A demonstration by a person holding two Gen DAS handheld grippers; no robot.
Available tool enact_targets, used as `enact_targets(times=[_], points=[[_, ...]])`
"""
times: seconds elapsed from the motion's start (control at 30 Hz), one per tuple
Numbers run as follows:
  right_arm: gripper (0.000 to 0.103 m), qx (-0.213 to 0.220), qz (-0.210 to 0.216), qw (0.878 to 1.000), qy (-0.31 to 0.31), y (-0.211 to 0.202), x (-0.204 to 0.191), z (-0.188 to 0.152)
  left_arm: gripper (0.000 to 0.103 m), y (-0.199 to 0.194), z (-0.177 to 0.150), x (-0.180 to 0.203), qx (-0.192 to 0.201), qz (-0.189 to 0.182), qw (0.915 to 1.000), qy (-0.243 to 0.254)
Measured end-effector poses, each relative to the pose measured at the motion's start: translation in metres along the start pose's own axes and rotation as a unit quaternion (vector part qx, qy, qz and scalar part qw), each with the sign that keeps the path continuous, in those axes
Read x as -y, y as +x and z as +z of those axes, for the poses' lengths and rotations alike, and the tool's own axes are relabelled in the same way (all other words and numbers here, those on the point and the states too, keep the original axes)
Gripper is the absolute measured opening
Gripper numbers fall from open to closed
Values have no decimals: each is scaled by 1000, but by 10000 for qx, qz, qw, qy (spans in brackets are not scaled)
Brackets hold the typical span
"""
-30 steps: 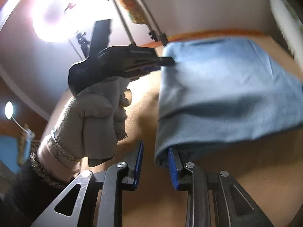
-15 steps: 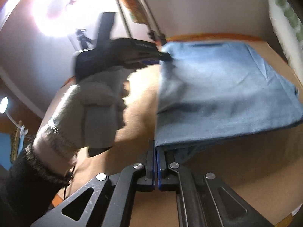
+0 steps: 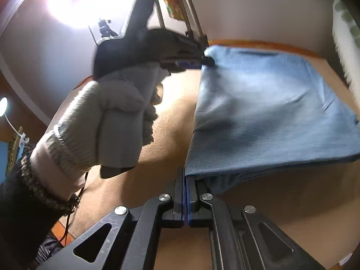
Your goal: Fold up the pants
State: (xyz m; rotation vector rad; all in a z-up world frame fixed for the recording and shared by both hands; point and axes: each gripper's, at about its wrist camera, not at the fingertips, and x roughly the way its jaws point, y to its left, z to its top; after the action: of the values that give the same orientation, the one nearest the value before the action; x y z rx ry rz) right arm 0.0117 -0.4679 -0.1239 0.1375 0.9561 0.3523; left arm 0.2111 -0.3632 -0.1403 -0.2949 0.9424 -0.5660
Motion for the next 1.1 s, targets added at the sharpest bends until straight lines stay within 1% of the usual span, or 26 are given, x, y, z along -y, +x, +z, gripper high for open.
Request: enact_targets(times=[0.1,0.17,0.23,0.3,0.33,0.37,0.4,0.43,0.47,0.5,0.53,0.57,0.63,0.7,0.77,0.83,0.9,1.0,1.1], points=[[0,94,140,9999,6,-13,6,1,10,0,1,2,28,48,9999,110],[0,43,168,9998,43,-11,9,0,10,2,3,1,37,90,9999,103],[0,-50,131,9999,-45,-6,6,-3,10,5,6,-2,76,158,9998,88],[0,-31,88,9999,-104,-6,5,-6,10,6,8,-8,83,51,9999,-40],[0,-12,73,10000,-50,-6,8,-6,10,5,8,-9,86,54,9999,-52],[1,-116,139,9998,24,-4,12,-6,9,2,8,-9,133,108,9998,-30],[6,-290,255,9993,3,0,13,-8,9,-1,9,-8,161,141,9998,26],[9,-458,281,9985,-43,3,12,-10,9,-5,10,-8,176,165,9997,74],[17,-492,294,9983,-71,2,11,-11,10,-9,12,-9,186,170,9997,69],[25,-514,398,9978,-118,1,10,-13,10,-15,13,-11,182,147,9997,25],[25,-491,486,9975,-167,-4,9,-15,10,-18,14,-13,182,131,9997,-8],[25,-432,501,9976,-210,-10,8,-17,16,-25,14,-14,202,151,9997,-13],[27,-299,535,9979,-216,-22,13,-19,21,-35,10,-13,263,213,9994,39],[29,-139,507,9985,-122,-35,21,-20,26,-42,1,-10,199,230,9995,42],[31,79,376,9993,-9,-50,36,-17,30,-47,-12,0,83,176,9997,111],[32,301,225,9992,134,-65,54,-12,30,-50,-26,13,28,199,9994,276],[32,492,25,9983,301,-78,73,-6,30,-54,-45,29,-20,94,9991,420],[33,706,-252,9937,834,-97,116,1,30,-49,-70,51,-143,39,9979,624],[35,809,-614,9816,1615,-107,167,-1,30,-39,-94,71,-287,55,9959,850]])
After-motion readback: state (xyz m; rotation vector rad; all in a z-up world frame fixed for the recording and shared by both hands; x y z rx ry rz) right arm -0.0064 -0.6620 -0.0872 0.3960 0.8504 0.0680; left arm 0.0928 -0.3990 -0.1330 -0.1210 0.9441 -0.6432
